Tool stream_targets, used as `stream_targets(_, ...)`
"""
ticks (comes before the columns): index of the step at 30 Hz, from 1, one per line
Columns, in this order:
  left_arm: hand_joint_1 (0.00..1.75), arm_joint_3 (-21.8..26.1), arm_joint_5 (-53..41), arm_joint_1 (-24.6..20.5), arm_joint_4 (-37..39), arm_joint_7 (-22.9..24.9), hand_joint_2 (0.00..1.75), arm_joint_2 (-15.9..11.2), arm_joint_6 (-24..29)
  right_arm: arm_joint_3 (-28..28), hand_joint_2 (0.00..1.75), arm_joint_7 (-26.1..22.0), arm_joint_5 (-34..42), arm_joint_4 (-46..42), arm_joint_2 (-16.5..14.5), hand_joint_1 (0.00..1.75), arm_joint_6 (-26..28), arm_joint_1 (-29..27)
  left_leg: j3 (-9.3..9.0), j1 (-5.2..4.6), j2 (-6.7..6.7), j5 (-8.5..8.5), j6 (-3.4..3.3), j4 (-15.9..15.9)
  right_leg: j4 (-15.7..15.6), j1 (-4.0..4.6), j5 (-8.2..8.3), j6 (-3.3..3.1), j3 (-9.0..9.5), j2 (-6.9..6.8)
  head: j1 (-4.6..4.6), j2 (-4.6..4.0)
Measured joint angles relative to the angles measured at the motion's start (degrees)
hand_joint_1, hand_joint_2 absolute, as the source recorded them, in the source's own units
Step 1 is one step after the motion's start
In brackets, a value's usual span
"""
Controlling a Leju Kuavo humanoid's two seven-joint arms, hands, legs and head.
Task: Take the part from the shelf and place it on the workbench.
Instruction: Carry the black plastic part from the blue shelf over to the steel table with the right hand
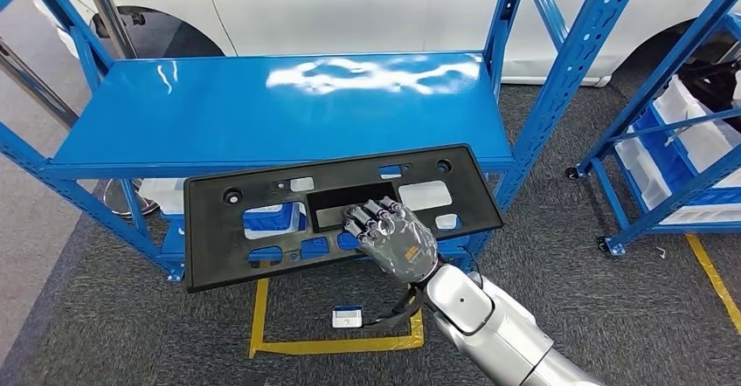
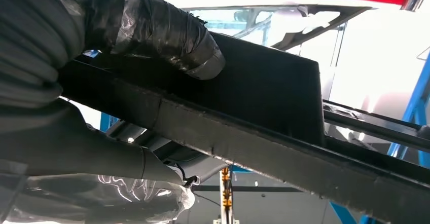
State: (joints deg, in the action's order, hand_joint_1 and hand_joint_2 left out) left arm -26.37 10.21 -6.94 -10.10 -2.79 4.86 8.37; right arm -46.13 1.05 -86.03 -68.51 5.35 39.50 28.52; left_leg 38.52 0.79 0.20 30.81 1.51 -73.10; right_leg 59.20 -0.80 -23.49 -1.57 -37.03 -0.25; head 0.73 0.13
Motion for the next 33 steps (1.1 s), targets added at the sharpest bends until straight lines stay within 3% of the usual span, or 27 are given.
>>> stream_targets(1, 0.0, 0.0, 0.0, -0.1, 0.0, 0.1, 1.75, 0.0, 0.2, 0.1, 1.75, 0.0, -0.1, 0.0, 0.0, 1.75, 0.0, 0.0, -2.66, 0.0, -0.01, -1.48, -0.15, 3.0, 0.1, 0.0, 0.59, 0.16, -0.74, 0.02, -0.01, 0.0)
stream_targets(2, 0.0, 0.0, -0.1, -0.3, 0.0, 0.1, 1.75, 0.0, 0.3, 0.2, 1.75, 0.1, -0.3, 0.0, 0.0, 1.75, 0.0, 0.0, -5.91, -0.11, -0.05, -1.93, -0.4, 7.3, 0.2, 0.06, 1.13, 0.41, -1.37, 0.05, -0.01, 0.0)
stream_targets(4, 0.0, 0.0, -0.1, -0.6, 0.0, 0.2, 1.75, 0.0, 0.6, 0.6, 1.75, 0.2, -0.6, 0.0, 0.1, 1.75, 0.0, 0.1, -10.21, -0.4, -0.22, -1.2, -1.06, 13.9, 0.2, 0.14, 2.2, 1.02, -1.95, 0.06, 0.03, 0.0)
stream_targets(5, 0.0, 0.0, -0.1, -0.7, 0.0, 0.2, 1.75, 0.0, 0.7, 0.8, 1.75, 0.3, -0.7, -0.1, 0.1, 1.75, 0.0, 0.1, -10.92, -0.59, -0.3, -0.74, -1.43, 15.5, 0.0, 0.14, 2.79, 1.41, -2.04, 0.04, 0.03, 0.0)
stream_targets(7, 0.0, 0.0, -0.1, -0.7, 0.0, 0.2, 1.75, -0.1, 0.8, 1.1, 1.75, 0.2, -0.8, -0.2, 0.2, 1.75, 0.0, 0.2, -10.23, -0.56, -0.23, -1.66, -2.24, 15.9, -0.5, 0.08, 3.83, 2.15, -2.11, 0.1, 0.02, 0.0)
stream_targets(8, 0.0, 0.0, 0.0, -0.7, 0.0, 0.3, 1.75, -0.1, 0.8, 1.3, 1.75, 0.2, -0.9, -0.3, 0.3, 1.75, 0.0, 0.2, -9.8, -0.45, -0.09, -2.36, -2.73, 16.1, -0.3, 0.07, 3.39, 2.44, -2.42, 0.19, -0.01, 0.0)
stream_targets(9, 0.0, 0.0, 0.0, -0.7, 0.0, 0.3, 1.75, -0.2, 0.8, 1.4, 1.75, 0.1, -0.9, -0.3, 0.4, 1.75, 0.0, 0.2, -9.17, -0.31, 0.07, -3.2, -3.24, 16.3, 0.9, 0.05, 1.62, 2.64, -3.01, 0.26, -0.01, 0.0)
stream_targets(10, 0.0, 0.0, 0.1, -0.7, 0.0, 0.4, 1.75, -0.3, 0.6, 1.4, 1.75, 0.1, -0.9, -0.3, 0.5, 1.75, 0.0, 0.2, -8.38, -0.21, 0.22, -4.06, -3.64, 16.5, 3.4, 0.0, -1.23, 2.76, -3.87, 0.32, -0.02, 0.0)
stream_targets(12, 0.0, 0.0, 0.3, -0.6, 0.0, 0.5, 1.75, -0.5, 0.3, 1.6, 1.75, 0.0, -0.6, -0.2, 0.6, 1.75, 0.0, 0.1, -6.48, -0.36, 0.31, -5.57, -4.04, 16.4, 10.8, -0.05, -7.14, 2.97, -5.77, 0.3, -0.01, 0.0)
stream_targets(13, 0.0, 0.0, 0.3, -0.5, 0.0, 0.6, 1.75, -0.6, 0.1, 1.6, 1.75, 0.0, -0.4, -0.1, 0.7, 1.75, 0.0, 0.0, -5.49, -0.46, 0.32, -6.29, -4.01, 16.3, 14.3, -0.04, -8.31, 3.08, -6.21, 0.3, -0.01, 0.0)
stream_targets(14, 0.0, 0.0, 0.3, -0.3, 0.0, 0.7, 1.75, -0.6, 0.0, 1.6, 1.75, -0.1, -0.2, -0.1, 0.7, 1.75, 0.0, -0.1, -4.53, -0.54, 0.34, -6.95, -3.96, 16.2, 16.2, -0.02, -8.06, 3.1, -5.87, 0.3, -0.02, 0.0)
stream_targets(15, 0.0, 0.0, 0.3, -0.2, 0.0, 0.7, 1.75, -0.6, -0.1, 1.7, 1.75, -0.2, 0.0, -0.1, 0.7, 1.75, 0.0, -0.2, -3.56, -0.61, 0.35, -7.59, -3.87, 16.1, 16.2, -0.01, -6.92, 3.02, -4.51, 0.29, -0.02, 0.0)
stream_targets(17, 0.0, 0.0, 0.2, 0.0, 0.0, 0.8, 1.75, -0.7, -0.2, 1.8, 1.75, -0.4, 0.3, -0.1, 0.8, 1.75, 0.0, -0.2, -1.99, -0.71, 0.34, -8.59, -3.59, 15.6, 10.0, 0.12, -4.93, 2.47, 1.21, 0.29, -0.02, 0.0)
stream_targets(19, 0.0, 0.0, 0.1, 0.0, 0.0, 0.9, 1.75, -0.7, -0.2, 2.1, 1.75, -0.6, 0.4, -0.3, 0.8, 1.75, 0.0, 0.0, -1.08, -0.84, 0.31, -9.41, -3.09, 15.1, 2.1, 0.45, -5.92, 1.88, 6.73, 0.27, -0.04, 0.0)
stream_targets(20, 0.0, 0.0, 0.0, 0.0, 0.0, 0.9, 1.75, -0.7, -0.2, 2.2, 1.75, -0.6, 0.5, -0.3, 0.9, 1.75, 0.1, 0.0, -0.89, -0.84, 0.31, -9.86, -2.75, 15.0, 0.0, 0.66, -6.61, 1.62, 8.0, 0.25, -0.04, 0.0)
stream_targets(22, 0.0, 0.0, -0.1, 0.1, 0.0, 0.9, 1.75, -0.8, -0.2, 2.4, 1.75, -0.6, 0.5, -0.4, 0.9, 1.75, 0.1, 0.0, -0.68, -0.8, 0.25, -10.78, -2.04, 15.3, -0.9, 0.72, -6.09, 1.06, 7.8, 0.19, -0.01, 0.0)
stream_targets(23, 0.0, 0.0, -0.2, 0.1, 0.0, 0.9, 1.75, -0.8, -0.2, 2.5, 1.75, -0.6, 0.5, -0.4, 0.9, 1.75, 0.1, 0.0, -0.27, -0.75, 0.15, -10.32, -1.71, 15.0, -1.1, 0.57, -5.42, 0.62, 7.35, 0.12, -0.02, 0.0)
stream_targets(25, 0.0, 0.0, -0.2, 0.2, 0.0, 0.9, 1.75, -1.0, -0.3, 2.5, 1.75, -0.7, 0.4, -0.4, 0.9, 1.75, 0.1, 0.0, 1.18, -0.6, -0.06, -6.61, -1.14, 11.9, -1.5, 0.18, -3.88, -0.11, 6.08, -0.01, -0.1, 0.0)
stream_targets(27, 0.0, 0.0, -0.3, 0.2, 0.0, 0.8, 1.75, -1.0, -0.3, 2.6, 1.75, -0.7, 0.4, -0.3, 0.9, 1.75, 0.1, 0.0, 3.1, -0.33, -0.1, -1.18, -0.58, 4.9, -1.5, 0.21, -2.55, -0.34, 4.39, -0.04, -0.17, 0.0)
stream_targets(28, 0.0, 0.0, -0.3, 0.2, 0.0, 0.6, 1.75, -1.0, -0.3, 2.6, 1.75, -0.7, 0.3, -0.1, 0.9, 1.75, 0.1, -0.1, 3.71, -0.21, -0.09, 0.34, -0.33, 1.5, -1.4, 0.22, -1.94, -0.28, 3.52, -0.05, -0.16, 0.0)
stream_targets(29, 0.0, 0.0, -0.3, 0.2, 0.0, 0.4, 1.75, -1.1, -0.3, 2.6, 1.75, -0.7, 0.3, 0.0, 0.9, 1.75, 0.1, -0.1, 3.58, -0.11, -0.08, 0.59, -0.14, -0.6, -1.2, 0.21, -1.35, -0.19, 2.62, -0.07, -0.16, 0.0)
stream_targets(30, 0.0, 0.0, -0.3, 0.1, 0.0, 0.2, 1.75, -1.1, -0.3, 2.6, 1.75, -0.7, 0.2, 0.1, 0.9, 1.75, 0.1, -0.1, 2.43, -0.04, -0.07, -0.3, -0.03, -0.7, -0.9, 0.18, -0.83, -0.06, 1.72, -0.08, -0.16, 0.0)
stream_targets(31, 0.0, 0.0, -0.4, 0.0, 0.0, 0.1, 1.75, -1.2, -0.3, 2.6, 1.75, -0.6, 0.0, 0.2, 0.9, 1.75, 0.1, -0.1, 0.17, 0.02, -0.07, -1.75, -0.02, 1.5, -0.6, 0.13, -0.39, 0.09, 0.9, -0.08, -0.16, 0.0)
stream_targets(33, 0.0, 0.0, -0.5, -0.3, 0.0, 0.0, 1.75, -1.3, -0.2, 2.7, 1.75, -0.5, -0.5, 0.0, 0.8, 1.75, 0.1, -0.2, -5.79, -0.02, -0.11, -2.8, -0.26, 9.5, 0.0, 0.12, 0.36, 0.58, -0.41, -0.08, -0.17, 0.0)
